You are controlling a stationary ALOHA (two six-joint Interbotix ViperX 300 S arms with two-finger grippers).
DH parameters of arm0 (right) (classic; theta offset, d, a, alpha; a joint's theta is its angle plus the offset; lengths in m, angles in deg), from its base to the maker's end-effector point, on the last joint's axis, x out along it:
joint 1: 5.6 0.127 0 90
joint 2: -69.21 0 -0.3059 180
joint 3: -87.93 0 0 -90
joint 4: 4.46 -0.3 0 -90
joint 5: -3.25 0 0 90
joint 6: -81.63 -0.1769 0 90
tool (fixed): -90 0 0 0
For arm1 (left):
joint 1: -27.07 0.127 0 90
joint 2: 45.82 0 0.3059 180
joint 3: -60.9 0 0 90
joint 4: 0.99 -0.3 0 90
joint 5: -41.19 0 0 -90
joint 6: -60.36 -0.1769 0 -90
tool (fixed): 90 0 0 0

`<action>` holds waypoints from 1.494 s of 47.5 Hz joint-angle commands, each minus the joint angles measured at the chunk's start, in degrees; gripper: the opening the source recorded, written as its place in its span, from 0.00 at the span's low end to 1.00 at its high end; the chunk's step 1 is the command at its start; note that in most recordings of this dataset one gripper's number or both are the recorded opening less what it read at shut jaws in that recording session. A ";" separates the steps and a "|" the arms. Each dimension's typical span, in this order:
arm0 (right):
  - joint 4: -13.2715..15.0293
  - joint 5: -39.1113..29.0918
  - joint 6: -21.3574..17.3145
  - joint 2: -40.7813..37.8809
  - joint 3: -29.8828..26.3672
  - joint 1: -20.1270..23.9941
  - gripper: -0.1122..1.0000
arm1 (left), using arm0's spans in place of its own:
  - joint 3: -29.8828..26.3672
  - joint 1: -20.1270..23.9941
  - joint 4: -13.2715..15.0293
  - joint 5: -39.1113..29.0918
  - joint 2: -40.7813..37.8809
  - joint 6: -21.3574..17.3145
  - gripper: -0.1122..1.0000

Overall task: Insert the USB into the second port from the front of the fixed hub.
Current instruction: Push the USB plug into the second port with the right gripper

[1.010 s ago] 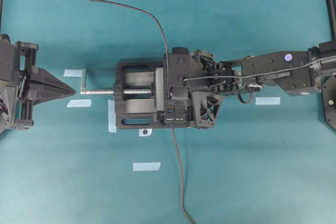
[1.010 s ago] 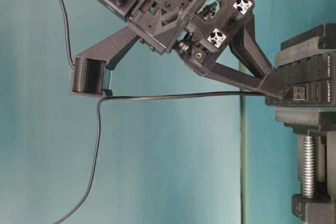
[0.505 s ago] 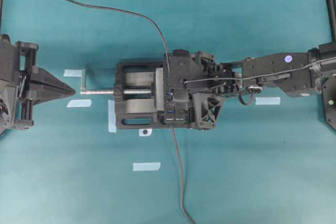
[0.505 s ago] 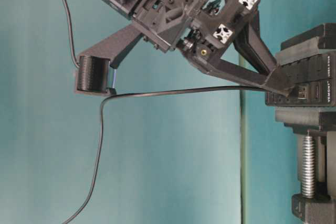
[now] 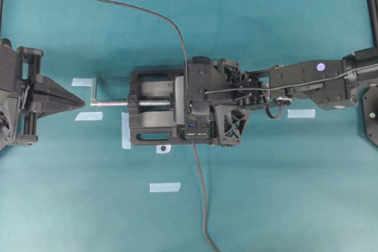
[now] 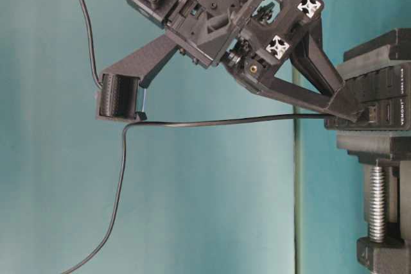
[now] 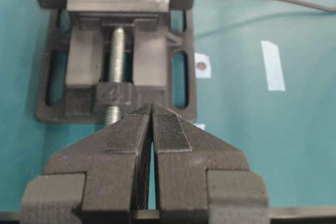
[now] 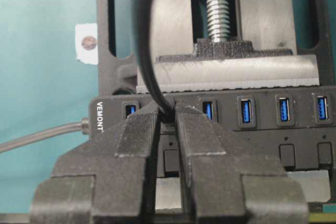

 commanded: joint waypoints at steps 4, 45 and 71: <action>-0.09 -0.79 -0.35 0.26 -0.44 0.44 0.18 | -0.70 -0.09 -0.18 0.53 -0.26 0.09 0.10; -0.09 -4.31 -0.53 -1.14 -0.18 0.53 0.18 | -0.62 0.00 -0.09 0.62 -0.26 0.18 0.10; -0.09 -4.48 -0.26 -2.55 -1.93 0.53 0.18 | -0.44 0.00 -0.18 0.79 -0.09 0.18 0.10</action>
